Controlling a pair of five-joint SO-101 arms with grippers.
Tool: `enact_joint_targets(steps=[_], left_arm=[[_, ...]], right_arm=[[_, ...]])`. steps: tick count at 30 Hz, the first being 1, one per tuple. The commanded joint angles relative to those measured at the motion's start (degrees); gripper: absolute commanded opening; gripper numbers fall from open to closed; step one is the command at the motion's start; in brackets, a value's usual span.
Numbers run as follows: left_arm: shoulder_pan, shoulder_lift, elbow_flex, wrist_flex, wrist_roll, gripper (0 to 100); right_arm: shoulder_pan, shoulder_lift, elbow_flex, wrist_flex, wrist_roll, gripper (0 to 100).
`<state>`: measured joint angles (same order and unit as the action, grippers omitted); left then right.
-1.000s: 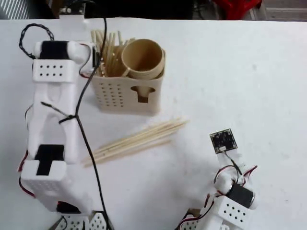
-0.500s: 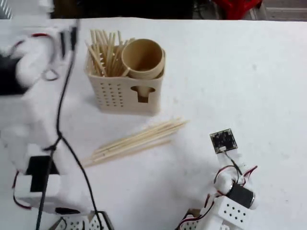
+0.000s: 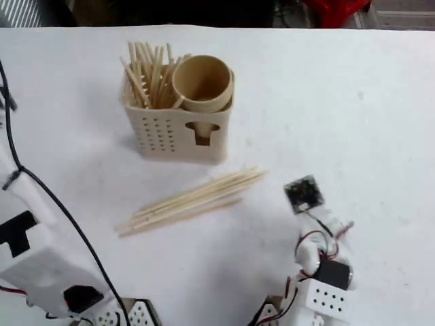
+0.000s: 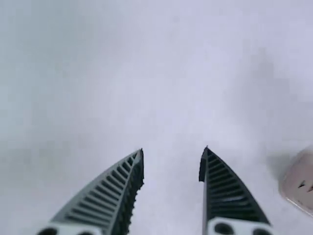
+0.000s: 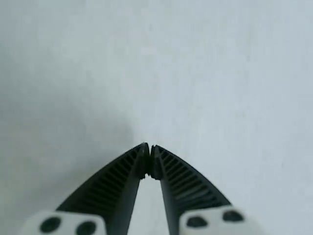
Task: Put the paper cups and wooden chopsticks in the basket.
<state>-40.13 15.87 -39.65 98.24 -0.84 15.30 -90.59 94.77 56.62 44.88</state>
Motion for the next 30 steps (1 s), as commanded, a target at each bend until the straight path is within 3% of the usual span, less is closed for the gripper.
enact_joint_targets(steps=[1, 4, 8, 13, 18, 23, 30], left_arm=[[-0.84, -0.22, 10.99, -6.33, 1.05, 20], [0.84, 0.13, 22.33, -15.21, 2.73, 20], [4.53, -0.13, 37.63, -29.98, 8.97, 20], [10.15, -0.04, 47.47, -42.37, 14.95, 20], [9.8, 0.22, 53.45, -51.6, 16.0, 20], [9.63, 0.13, 57.14, -57.41, 15.82, 20], [9.89, 0.22, 57.32, -57.23, 15.82, 20]], right_arm=[[-13.49, 0.22, -4.92, -4.0, -4.66, 1.8], [-20.7, 2.07, -12.13, 1.27, -7.3, 2.2], [-30.9, 9.54, -22.24, 5.85, -7.21, 9.9], [-43.65, 26.59, -34.2, 7.16, -7.03, 18.6], [-53.41, 47.43, -42.29, 1.01, 1.58, 19.7], [-57.98, 64.4, -43.96, -7.78, 19.08, 19.5], [-57.1, 78.9, -44.04, -22.9, 20.04, 19.3]])
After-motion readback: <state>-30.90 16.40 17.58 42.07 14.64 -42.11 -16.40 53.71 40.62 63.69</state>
